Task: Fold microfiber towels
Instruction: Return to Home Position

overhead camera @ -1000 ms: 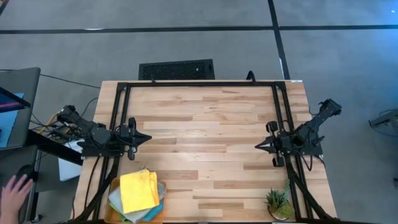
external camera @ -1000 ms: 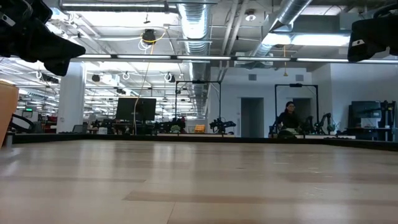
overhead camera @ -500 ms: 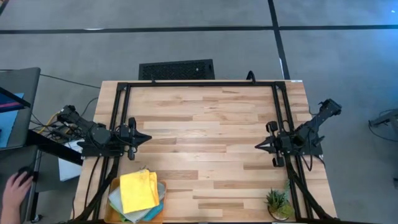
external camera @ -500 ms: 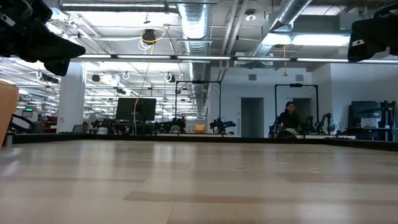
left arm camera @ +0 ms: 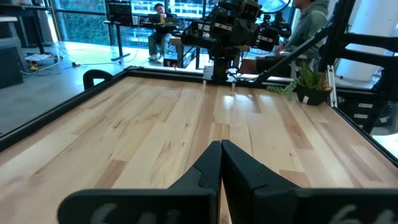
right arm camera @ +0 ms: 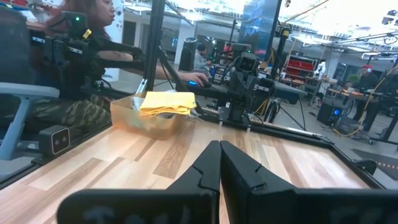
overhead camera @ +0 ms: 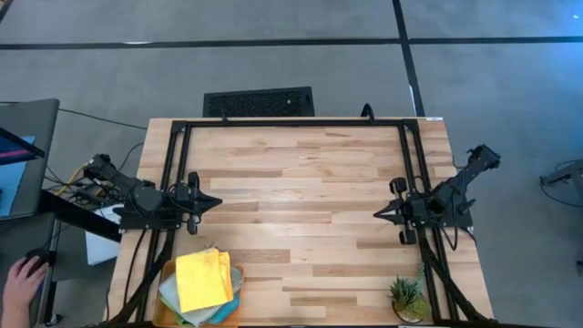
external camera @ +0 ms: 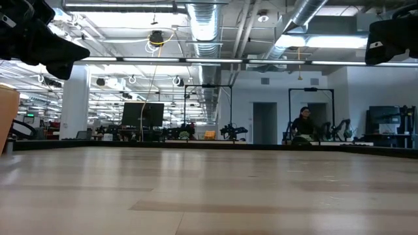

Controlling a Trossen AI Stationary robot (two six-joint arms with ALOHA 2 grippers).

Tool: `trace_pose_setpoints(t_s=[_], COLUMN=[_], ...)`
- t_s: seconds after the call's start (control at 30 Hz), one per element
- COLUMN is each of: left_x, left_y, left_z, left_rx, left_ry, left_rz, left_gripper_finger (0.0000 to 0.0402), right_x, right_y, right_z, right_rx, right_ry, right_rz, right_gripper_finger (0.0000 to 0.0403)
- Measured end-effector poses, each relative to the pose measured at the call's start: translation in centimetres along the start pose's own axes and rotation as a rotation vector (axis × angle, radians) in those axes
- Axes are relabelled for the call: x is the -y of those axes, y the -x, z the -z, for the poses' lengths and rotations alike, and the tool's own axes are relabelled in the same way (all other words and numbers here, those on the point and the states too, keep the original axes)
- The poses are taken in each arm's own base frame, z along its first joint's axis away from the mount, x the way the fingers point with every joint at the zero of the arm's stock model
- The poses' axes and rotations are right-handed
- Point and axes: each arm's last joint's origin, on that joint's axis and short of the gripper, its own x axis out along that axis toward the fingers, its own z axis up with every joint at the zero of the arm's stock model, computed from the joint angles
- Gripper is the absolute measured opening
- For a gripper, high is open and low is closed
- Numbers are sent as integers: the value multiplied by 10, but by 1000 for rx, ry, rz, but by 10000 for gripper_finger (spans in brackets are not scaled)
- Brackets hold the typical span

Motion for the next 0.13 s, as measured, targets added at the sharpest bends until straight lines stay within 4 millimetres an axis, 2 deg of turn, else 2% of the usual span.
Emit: trace_pose_setpoints(t_s=[0.13], left_x=[0], left_y=[0], left_z=[0], left_rx=[0], left_ry=[0], left_rz=[0], left_gripper_finger=[0], right_x=[0], right_y=[0], right_z=[0], right_rx=[0], right_ry=[0], right_rz=[0], right_gripper_finger=[32])
